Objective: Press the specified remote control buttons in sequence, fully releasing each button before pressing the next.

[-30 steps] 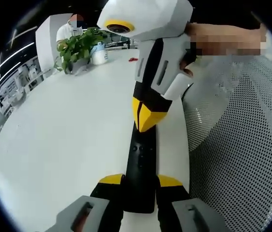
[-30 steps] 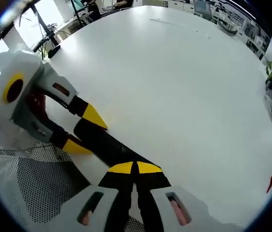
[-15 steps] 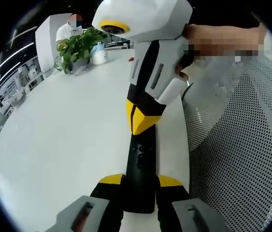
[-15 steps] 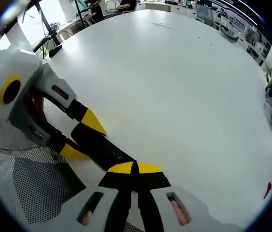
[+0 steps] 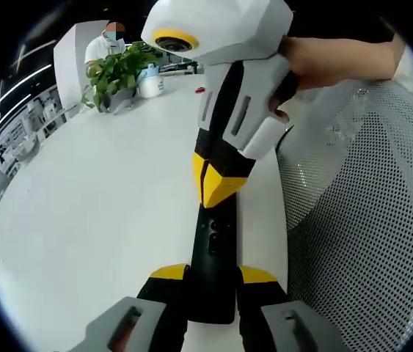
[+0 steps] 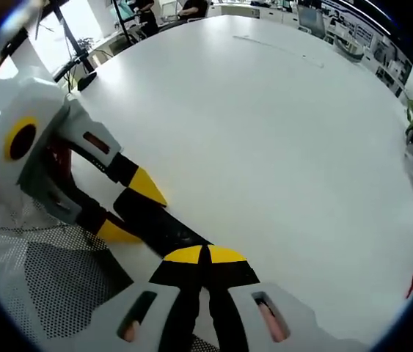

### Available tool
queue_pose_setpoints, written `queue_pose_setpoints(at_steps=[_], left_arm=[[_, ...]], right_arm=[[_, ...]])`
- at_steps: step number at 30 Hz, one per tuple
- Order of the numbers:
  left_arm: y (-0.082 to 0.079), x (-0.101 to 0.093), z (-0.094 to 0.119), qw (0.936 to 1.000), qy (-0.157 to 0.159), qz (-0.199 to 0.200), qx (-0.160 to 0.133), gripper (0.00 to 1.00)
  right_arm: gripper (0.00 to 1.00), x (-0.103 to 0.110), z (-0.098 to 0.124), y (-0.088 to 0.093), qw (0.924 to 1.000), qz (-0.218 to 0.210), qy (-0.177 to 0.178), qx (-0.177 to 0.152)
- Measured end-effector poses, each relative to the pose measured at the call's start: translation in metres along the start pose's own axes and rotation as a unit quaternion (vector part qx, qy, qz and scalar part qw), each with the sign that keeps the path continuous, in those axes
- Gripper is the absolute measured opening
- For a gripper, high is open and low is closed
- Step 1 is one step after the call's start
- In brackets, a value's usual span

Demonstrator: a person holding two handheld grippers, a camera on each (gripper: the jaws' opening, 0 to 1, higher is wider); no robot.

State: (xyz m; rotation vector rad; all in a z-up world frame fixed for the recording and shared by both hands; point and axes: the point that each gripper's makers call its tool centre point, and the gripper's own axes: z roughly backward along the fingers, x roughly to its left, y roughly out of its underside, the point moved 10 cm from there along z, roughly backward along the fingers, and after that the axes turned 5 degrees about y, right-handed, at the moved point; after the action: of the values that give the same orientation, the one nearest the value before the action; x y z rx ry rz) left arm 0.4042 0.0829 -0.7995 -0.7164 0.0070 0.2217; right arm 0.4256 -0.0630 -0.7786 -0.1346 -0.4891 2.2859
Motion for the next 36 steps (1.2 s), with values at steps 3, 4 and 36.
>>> queue_pose_setpoints(at_steps=[3,4,36], left_arm=[[-0.0001,0.0003,-0.0003,1.0000,0.000,0.000,0.000,0.25],[0.0001,0.0005,-0.0005,1.0000,0.000,0.000,0.000,0.25],[0.0009,-0.0002,-0.0004,1.0000,-0.003,0.004,-0.005,0.25]], right_arm=[[0.00,-0.0006,0.0000,0.0009,1.0000,-0.004,-0.002,-0.003],[0.00,-0.0005,0.0002,0.0012,1.0000,-0.005,-0.002,-0.004],[0.00,0.0015,-0.0009,0.0001,0.9999,0.009,0.006,-0.008]])
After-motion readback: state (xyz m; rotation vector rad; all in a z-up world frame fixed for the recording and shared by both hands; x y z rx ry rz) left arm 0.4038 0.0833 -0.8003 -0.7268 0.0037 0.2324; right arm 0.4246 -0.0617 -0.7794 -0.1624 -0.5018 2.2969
